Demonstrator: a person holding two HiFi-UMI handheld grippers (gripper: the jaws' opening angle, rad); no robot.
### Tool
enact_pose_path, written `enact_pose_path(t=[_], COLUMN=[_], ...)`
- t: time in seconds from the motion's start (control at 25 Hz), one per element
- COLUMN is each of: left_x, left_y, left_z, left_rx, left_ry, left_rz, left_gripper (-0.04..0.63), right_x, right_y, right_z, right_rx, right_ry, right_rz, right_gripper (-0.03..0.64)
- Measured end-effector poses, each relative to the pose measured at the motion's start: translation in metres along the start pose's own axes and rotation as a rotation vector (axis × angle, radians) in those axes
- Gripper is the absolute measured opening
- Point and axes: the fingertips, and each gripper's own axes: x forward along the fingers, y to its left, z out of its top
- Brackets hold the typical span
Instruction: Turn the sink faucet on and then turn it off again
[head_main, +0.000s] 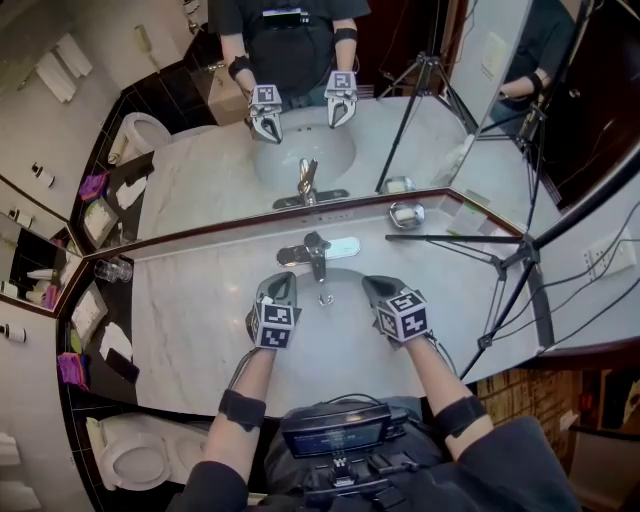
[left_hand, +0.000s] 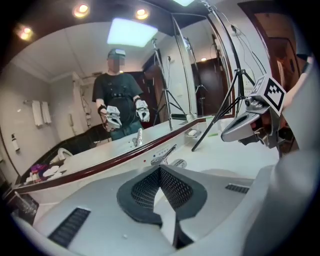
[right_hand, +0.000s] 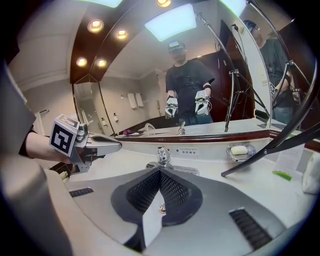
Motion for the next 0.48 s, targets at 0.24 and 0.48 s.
enact_pose_path(t=[0.24, 0.48], left_x=[-0.035, -0.055], left_y=[0.01, 0.021], left_z=[-0.011, -0.037], left_rx=[-0.154, -0.298], left_ry=[-0.024, -0.045], left_rz=[0.007, 0.03], left_gripper=[0.003, 0.002], right_x=[-0.001, 0.001], right_y=[0.004, 0.009], right_z=[0.001, 0.002], right_rx=[-0.013, -0.021], right_ry=[0.003, 0.003], right_rz=[0.004, 0.011], right_gripper=[0.025, 0.025])
